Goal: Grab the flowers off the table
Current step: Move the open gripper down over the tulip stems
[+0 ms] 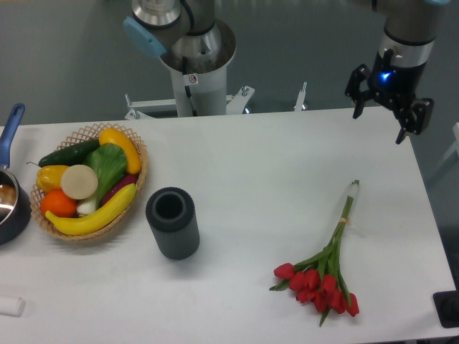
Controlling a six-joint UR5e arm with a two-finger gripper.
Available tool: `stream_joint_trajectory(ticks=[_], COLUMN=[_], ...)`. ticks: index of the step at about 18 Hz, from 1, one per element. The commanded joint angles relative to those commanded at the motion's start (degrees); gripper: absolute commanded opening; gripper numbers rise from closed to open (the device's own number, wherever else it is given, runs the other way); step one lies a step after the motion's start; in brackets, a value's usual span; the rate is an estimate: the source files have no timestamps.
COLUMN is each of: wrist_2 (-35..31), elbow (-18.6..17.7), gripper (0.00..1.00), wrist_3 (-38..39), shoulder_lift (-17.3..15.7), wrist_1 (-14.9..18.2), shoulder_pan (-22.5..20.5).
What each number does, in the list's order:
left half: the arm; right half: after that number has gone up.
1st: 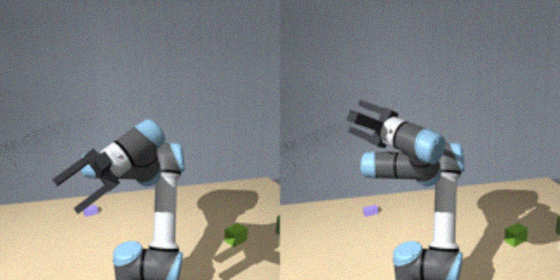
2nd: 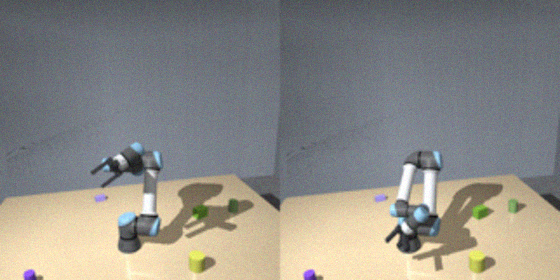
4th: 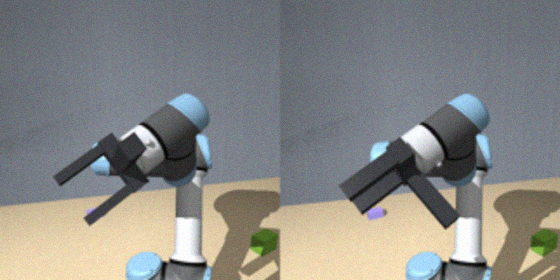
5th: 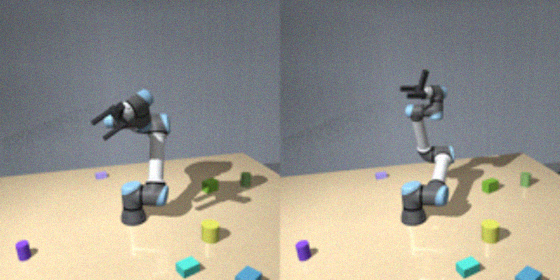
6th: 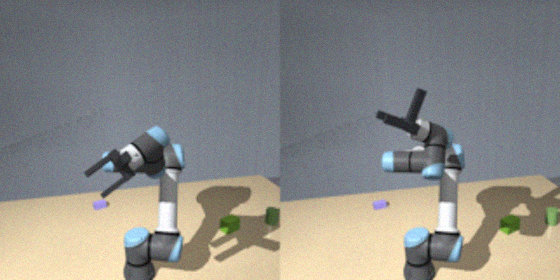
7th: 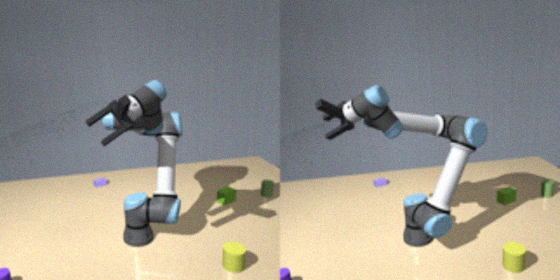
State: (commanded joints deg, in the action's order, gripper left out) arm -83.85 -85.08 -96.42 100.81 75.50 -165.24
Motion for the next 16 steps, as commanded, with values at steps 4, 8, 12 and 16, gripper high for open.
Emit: stream_joint_trajectory(ticks=[4, 8, 12, 16], wrist_2=[-0.1, 0.9, 0.9, 0.9], elbow=[-1.1, -1.5, -1.8, -4.6], gripper=[1.00, 1.00, 1.00, 1.00], wrist_3=[0.0, 0.9, 9.6, 15.6], shoulder_lift=[-0.3, -0.3, -0.1, 0.1], wrist_1=[-0.2, -0.1, -1.5, -5.2], shoulder_pan=[0.1, 0.1, 0.9, 1.8])
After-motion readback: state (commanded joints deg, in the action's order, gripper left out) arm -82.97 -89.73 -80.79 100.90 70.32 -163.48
